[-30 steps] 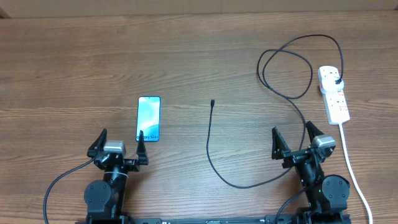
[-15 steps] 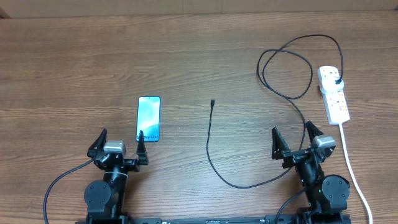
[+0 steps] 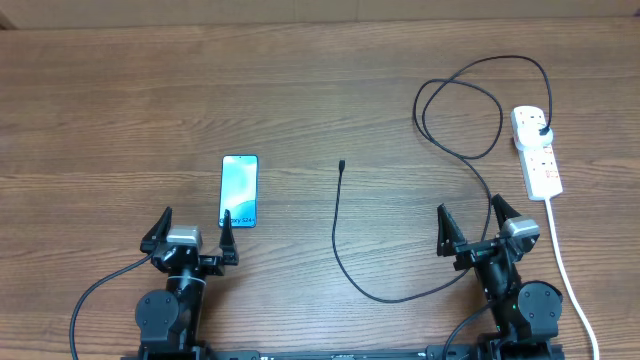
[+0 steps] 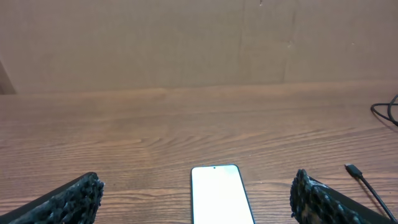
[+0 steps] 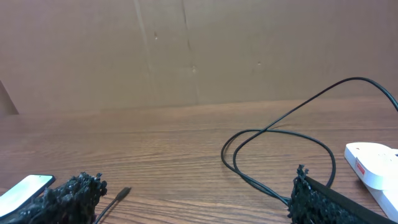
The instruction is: Plug charger to phone and switch on socket
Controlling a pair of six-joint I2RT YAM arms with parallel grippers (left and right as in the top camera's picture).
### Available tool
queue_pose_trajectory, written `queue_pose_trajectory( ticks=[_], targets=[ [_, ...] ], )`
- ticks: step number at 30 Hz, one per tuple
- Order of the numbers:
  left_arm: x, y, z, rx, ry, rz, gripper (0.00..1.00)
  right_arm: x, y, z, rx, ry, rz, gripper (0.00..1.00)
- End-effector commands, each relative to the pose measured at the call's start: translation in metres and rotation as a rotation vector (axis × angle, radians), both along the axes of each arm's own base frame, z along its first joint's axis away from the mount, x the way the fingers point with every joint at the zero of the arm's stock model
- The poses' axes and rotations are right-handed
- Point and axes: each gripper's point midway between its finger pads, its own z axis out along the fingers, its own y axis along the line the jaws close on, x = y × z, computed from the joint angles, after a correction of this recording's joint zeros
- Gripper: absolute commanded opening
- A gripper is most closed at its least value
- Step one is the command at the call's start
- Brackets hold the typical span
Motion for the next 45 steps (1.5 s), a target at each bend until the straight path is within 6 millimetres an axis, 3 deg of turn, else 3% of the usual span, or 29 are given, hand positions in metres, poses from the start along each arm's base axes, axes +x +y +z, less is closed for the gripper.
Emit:
queue_pose_trajectory(
  ticks=[1, 45],
  targets=[
    [-0.0001, 0.0025, -0.0005, 0.022, -0.006, 0.011, 0.99, -0.0002, 0.0012, -0.0016, -0.001, -0.005, 0.006, 1.0],
    [-0.0001, 0.0005, 0.0005, 0.014, -0.01, -0.001, 1.0, -0.0002, 0.0012, -0.0016, -0.001, -0.005, 0.006, 1.0]
  ],
)
